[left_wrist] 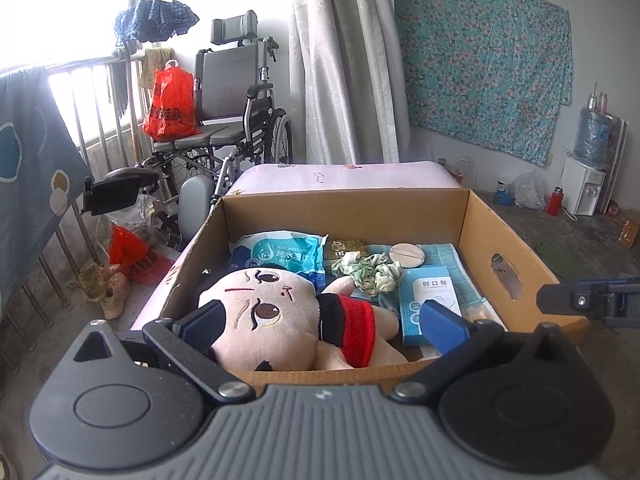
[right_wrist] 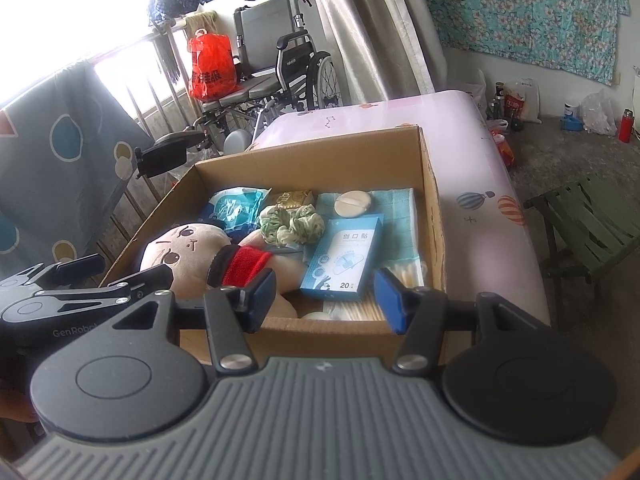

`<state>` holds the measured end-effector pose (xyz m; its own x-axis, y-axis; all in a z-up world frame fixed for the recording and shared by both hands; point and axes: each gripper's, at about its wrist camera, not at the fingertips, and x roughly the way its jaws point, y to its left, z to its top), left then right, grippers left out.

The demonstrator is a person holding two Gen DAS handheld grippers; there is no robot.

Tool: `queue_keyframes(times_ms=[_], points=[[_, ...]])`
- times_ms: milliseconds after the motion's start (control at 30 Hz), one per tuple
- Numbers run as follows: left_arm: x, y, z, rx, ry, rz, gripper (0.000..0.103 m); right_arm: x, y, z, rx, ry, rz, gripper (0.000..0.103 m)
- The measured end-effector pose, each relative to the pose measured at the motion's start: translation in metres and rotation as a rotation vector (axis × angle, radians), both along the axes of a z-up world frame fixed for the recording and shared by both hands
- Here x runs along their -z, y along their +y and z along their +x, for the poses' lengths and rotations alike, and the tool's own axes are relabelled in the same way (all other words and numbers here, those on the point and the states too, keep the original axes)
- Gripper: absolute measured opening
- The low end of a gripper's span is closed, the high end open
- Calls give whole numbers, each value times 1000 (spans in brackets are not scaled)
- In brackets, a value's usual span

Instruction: Organize soft objects

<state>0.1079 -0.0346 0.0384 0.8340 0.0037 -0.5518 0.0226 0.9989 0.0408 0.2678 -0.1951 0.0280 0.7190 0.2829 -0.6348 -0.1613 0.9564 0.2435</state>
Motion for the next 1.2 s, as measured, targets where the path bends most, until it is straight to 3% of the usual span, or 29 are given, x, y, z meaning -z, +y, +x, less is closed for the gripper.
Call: queue_keyframes(times_ms=[133, 500, 667, 1200], points=[[0, -6, -2, -8, -29, 64, 103, 2, 0, 2, -3, 6, -4, 54], [1, -6, -1, 12, -30, 43, 103, 5, 1, 5, -10, 14, -7, 54], [1, -9, -3, 9, -49, 76, 103, 7, 0, 7, -11, 20, -8, 54], [-1, -7, -3, 20, -15, 32, 103, 12, -5, 7, 6, 34, -5, 54]])
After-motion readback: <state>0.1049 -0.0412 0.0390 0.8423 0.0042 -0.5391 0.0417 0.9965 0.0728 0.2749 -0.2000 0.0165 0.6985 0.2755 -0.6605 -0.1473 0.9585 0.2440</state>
